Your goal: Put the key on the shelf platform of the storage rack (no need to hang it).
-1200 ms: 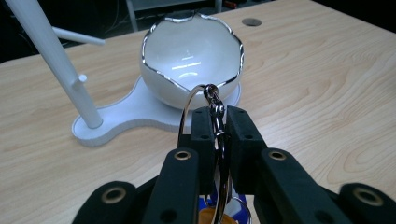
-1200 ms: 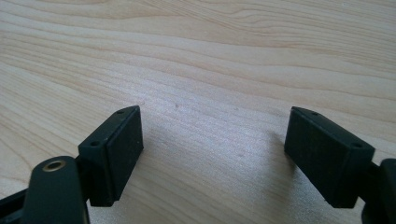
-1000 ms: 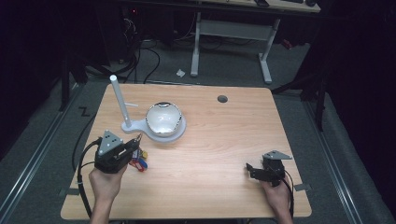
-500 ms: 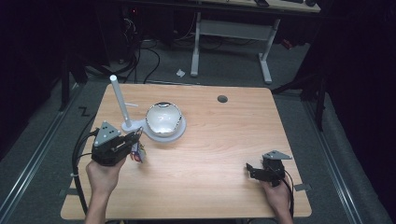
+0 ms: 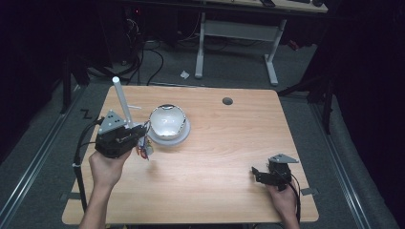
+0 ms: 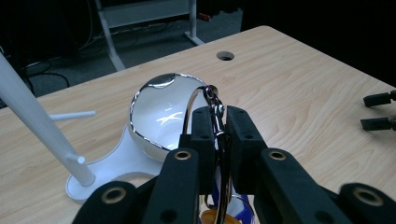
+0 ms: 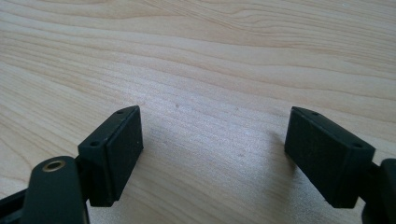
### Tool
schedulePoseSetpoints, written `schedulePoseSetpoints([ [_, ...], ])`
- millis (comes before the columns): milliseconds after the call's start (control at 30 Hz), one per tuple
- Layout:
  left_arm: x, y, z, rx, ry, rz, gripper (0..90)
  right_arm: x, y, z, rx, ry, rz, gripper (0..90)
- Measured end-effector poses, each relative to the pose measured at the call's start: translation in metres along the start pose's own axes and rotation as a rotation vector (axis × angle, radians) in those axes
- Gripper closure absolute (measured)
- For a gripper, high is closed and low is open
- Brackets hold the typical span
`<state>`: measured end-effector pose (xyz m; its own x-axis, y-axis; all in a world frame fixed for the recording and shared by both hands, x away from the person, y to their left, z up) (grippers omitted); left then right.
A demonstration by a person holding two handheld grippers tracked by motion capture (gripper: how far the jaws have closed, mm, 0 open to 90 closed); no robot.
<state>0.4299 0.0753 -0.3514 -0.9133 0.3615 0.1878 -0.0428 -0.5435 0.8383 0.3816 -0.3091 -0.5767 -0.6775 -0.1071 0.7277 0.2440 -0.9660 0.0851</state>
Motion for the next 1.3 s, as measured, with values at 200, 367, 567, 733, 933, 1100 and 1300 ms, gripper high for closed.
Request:
schedulePoseSetpoints([
  [200, -0.004, 0.014, 0.005, 0.008, -0.014, -0.024, 82.3, 0.000, 0.000, 0.000, -0.001, -0.001, 0.002, 19.3],
  [367, -0.012, 0.025, 0.010, 0.017, -0.034, -0.035, 82.3, 0.000, 0.000, 0.000, -0.001, -0.001, 0.002, 19.3],
  [567, -0.018, 0.034, 0.014, 0.036, -0.051, -0.047, 82.3, 0.000, 0.000, 0.000, 0.000, 0.000, 0.002, 19.3],
  [733, -0.026, 0.043, 0.022, 0.063, -0.057, -0.059, 82.3, 0.000, 0.000, 0.000, -0.001, 0.000, 0.002, 19.3],
  [933, -0.037, 0.051, 0.021, 0.053, -0.065, -0.057, 82.3, 0.000, 0.000, 0.000, -0.001, 0.000, 0.002, 19.3],
  [1100, -0.048, 0.055, 0.021, 0.054, -0.061, -0.045, 82.3, 0.000, 0.000, 0.000, -0.001, 0.000, 0.002, 19.3],
  [1300, -0.064, 0.053, 0.016, 0.044, -0.069, -0.030, 82.3, 0.000, 0.000, 0.000, 0.000, -0.001, 0.002, 19.3],
])
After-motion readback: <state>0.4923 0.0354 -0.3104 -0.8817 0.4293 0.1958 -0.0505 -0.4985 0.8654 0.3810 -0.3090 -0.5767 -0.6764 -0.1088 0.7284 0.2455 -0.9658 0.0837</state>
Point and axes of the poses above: each handheld gripper's, and its own axes: x roughly backward along the jaws, z roughly out of its top, y roughly to its right, the point moved 8 cm from there along -x, roughly forward along the jaws, and after that the axes turned 6 degrees about -z, right-handed, at the moved point
